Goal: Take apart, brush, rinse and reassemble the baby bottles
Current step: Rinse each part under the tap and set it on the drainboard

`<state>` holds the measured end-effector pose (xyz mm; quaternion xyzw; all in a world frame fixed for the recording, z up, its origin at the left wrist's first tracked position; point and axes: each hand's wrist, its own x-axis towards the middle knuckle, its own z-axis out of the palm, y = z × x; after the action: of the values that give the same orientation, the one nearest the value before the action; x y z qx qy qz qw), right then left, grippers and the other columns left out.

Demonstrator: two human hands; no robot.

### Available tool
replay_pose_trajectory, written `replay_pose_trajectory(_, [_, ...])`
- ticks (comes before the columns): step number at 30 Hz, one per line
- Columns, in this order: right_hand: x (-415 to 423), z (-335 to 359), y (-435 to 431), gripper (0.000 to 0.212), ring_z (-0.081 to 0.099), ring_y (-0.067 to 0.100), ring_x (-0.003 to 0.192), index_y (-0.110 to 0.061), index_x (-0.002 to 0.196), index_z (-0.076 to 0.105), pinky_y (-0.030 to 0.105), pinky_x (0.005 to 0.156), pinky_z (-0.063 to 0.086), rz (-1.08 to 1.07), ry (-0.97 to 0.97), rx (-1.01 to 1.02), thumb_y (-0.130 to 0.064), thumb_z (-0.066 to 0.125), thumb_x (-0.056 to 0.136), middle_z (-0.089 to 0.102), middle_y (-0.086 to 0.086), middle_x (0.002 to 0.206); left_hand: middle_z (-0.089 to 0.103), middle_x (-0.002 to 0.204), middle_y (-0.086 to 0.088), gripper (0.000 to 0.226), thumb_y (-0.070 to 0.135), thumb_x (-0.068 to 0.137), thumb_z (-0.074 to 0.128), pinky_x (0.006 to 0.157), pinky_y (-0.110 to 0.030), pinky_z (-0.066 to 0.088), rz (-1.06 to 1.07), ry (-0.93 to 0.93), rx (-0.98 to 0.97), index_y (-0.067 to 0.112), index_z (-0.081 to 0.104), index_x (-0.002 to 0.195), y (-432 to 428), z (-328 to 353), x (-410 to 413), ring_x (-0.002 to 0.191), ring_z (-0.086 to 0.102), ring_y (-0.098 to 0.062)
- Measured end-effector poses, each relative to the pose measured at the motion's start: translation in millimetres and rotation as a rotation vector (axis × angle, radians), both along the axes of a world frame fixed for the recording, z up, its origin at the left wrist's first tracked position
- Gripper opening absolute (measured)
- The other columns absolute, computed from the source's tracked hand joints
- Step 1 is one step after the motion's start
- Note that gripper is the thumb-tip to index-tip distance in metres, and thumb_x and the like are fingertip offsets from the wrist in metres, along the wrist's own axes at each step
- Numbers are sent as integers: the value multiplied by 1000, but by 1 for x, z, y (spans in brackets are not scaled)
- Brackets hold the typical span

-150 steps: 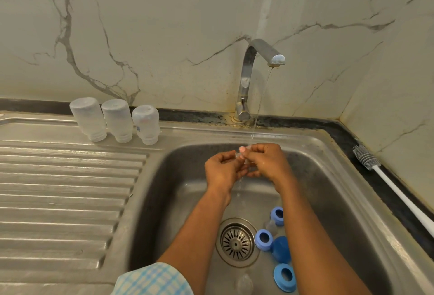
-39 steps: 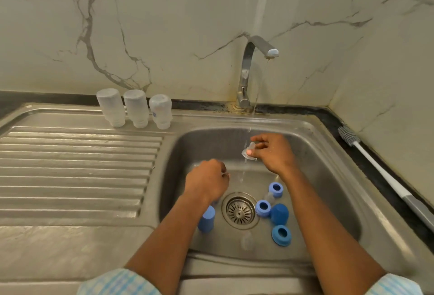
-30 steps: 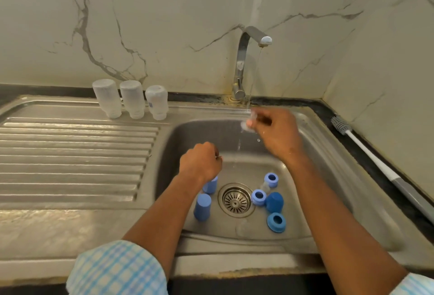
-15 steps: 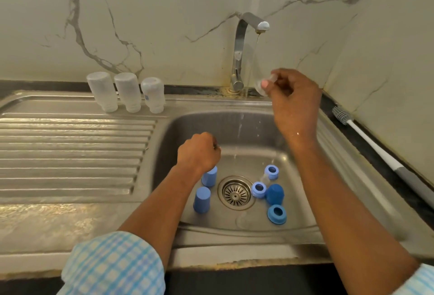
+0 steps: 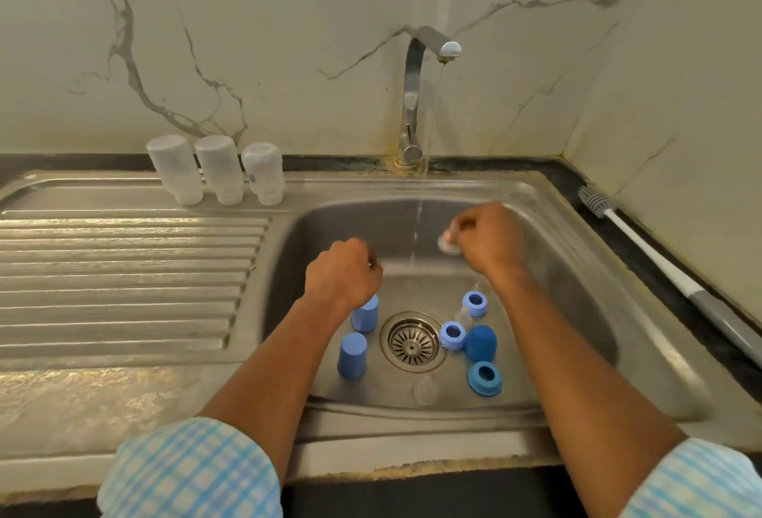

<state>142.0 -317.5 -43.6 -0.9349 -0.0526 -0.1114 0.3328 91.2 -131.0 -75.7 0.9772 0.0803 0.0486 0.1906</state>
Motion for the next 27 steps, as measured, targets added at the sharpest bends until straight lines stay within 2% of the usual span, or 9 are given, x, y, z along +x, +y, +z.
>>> replay_pose_trajectory(4, [-2,45,5,11,64,7,82,-23,99,70,18,81,49,62,-617,484,-17,68,89,70,-5,91,71,105,-6,28,33,98,54,78,-38,57,5,-3,-6,19,69,117,1,0,0,89,66,-26])
replay_pose_trajectory(8, [-6,-5,3,10,61,9,75,-16,97,75,26,75,45,116,135,-65,-16,68,89,74,4,97,71,102,-6,27,33,98,54,77,-37,57,-12,6,-9,18,70,114,-1,0,-2,86,66,-25])
replay_pose_trajectory(10, [2,4,2,10,65,13,81,-16,96,75,21,73,43,44,-16,21,-16,67,90,74,2,95,72,102,-5,27,33,98,54,77,-38,57,-1,2,-11,18,70,114,2,0,-1,85,66,-24])
replay_pose_trajectory(13, [1,40,3,15,63,6,87,-22,103,72,11,80,45,41,-551,494,-15,68,90,70,-5,96,71,102,-5,27,33,98,55,78,-38,57,0,2,-18,18,70,114,1,0,1,86,66,-24])
replay_pose_trajectory(15, [0,26,1,11,65,11,87,-22,97,71,19,79,48,59,-398,386,-14,68,90,72,-1,96,71,102,-5,26,33,98,55,78,-38,58,-11,10,-12,17,70,112,-1,0,1,85,66,-24])
replay_pose_trajectory(17, [-1,-5,2,9,66,16,82,-20,87,73,23,68,44,86,104,63,-13,67,89,74,4,95,71,101,-5,26,33,98,55,78,-39,58,-10,12,-6,17,71,110,-1,-1,0,86,66,-25])
replay_pose_trajectory(19, [5,-1,1,9,67,19,81,-15,87,75,21,60,41,3,49,92,-16,66,90,73,4,88,71,101,-5,26,33,97,55,78,-39,58,5,10,-2,18,71,110,1,0,0,86,66,-26])
replay_pose_trajectory(22, [3,30,5,8,66,11,82,-17,94,73,19,73,46,-40,-500,443,-19,67,90,70,-4,85,71,100,-5,26,34,98,55,76,-37,56,7,8,-5,18,71,111,1,1,0,85,66,-25])
replay_pose_trajectory(27, [4,-10,4,8,67,16,82,-17,90,77,28,76,50,-2,109,15,-23,72,87,74,1,90,71,101,-6,26,33,98,54,75,-36,56,6,12,0,17,71,111,0,2,-2,86,66,-25])
